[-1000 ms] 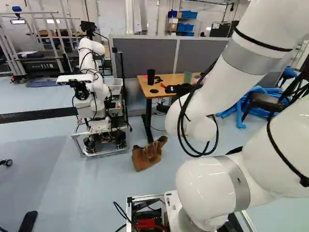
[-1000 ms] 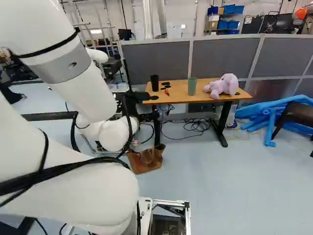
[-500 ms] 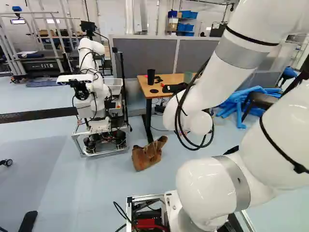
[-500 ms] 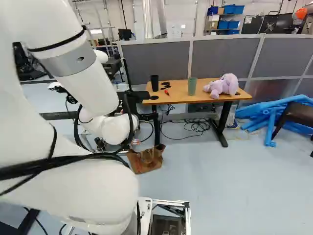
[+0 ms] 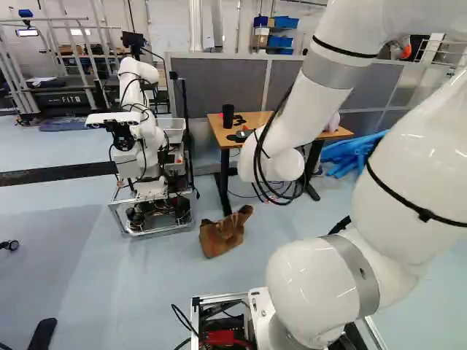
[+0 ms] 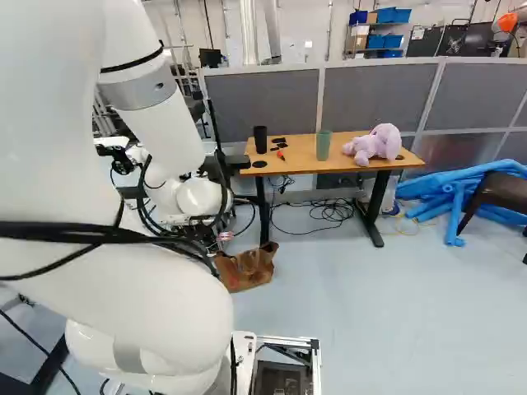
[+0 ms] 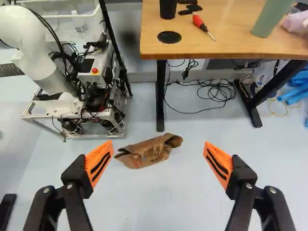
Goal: Pick up the bag on the ground and place it on the table
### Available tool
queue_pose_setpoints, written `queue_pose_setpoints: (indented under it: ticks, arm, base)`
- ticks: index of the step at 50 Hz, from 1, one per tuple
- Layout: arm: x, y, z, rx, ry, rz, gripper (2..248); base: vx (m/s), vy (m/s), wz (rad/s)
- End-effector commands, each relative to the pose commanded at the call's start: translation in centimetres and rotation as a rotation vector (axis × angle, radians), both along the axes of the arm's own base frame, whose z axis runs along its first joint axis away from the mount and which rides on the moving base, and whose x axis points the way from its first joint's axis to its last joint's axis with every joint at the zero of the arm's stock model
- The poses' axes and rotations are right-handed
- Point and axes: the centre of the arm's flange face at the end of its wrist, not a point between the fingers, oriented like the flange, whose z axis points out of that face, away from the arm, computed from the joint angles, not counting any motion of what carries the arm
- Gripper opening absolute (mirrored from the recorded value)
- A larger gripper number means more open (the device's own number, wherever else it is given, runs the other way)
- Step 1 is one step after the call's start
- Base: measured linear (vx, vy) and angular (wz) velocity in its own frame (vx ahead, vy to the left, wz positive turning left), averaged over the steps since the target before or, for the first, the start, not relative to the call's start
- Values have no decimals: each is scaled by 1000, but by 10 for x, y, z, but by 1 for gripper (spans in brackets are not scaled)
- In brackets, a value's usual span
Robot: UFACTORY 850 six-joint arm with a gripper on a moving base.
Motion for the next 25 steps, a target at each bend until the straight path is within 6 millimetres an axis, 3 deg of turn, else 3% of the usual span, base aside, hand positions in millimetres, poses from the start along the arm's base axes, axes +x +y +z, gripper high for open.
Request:
queue_pose_setpoints:
  ticks: [25]
  arm:
    - [34, 17, -14, -25, 255, 37, 247]
  base:
    - [0, 0, 0]
